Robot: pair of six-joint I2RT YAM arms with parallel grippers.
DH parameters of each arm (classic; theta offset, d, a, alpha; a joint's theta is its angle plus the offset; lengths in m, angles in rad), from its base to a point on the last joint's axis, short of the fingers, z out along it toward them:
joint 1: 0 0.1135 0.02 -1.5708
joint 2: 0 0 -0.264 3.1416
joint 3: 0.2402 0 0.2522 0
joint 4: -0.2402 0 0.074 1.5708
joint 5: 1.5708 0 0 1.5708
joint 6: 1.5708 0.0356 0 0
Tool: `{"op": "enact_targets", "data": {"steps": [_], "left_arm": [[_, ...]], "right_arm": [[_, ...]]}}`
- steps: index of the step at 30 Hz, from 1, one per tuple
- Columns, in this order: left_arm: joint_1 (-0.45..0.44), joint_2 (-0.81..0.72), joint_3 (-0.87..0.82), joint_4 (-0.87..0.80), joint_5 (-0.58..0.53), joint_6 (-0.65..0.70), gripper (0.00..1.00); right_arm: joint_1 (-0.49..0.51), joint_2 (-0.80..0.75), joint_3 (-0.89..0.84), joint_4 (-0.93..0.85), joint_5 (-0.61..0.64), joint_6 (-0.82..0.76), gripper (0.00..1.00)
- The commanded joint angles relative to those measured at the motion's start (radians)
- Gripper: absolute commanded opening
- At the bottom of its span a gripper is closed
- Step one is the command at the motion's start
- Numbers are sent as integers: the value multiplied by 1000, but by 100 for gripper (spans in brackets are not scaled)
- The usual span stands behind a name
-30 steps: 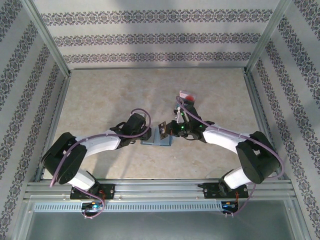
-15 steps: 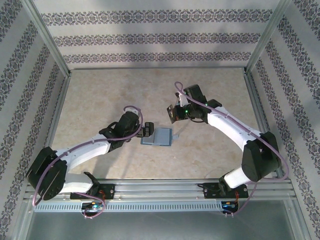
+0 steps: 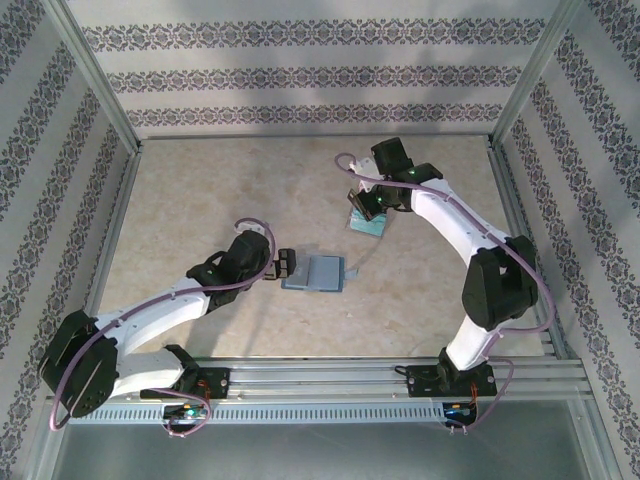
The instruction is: Take the credit cards out of the card holder
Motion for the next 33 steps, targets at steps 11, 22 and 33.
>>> {"op": "enact_targets", "data": {"steps": [11,22,33], "left_arm": [[28,-14,10,-56,-74,14,99],[35,27,35,-62,-73,13,99],[43,48,52,-56,-64,14,99]], "right_arm": [[-43,167,177,-133,115,-375,1],[-55,257,253,-165,105,-410,1],[-74,305,293,-203,106,-429,1]]}}
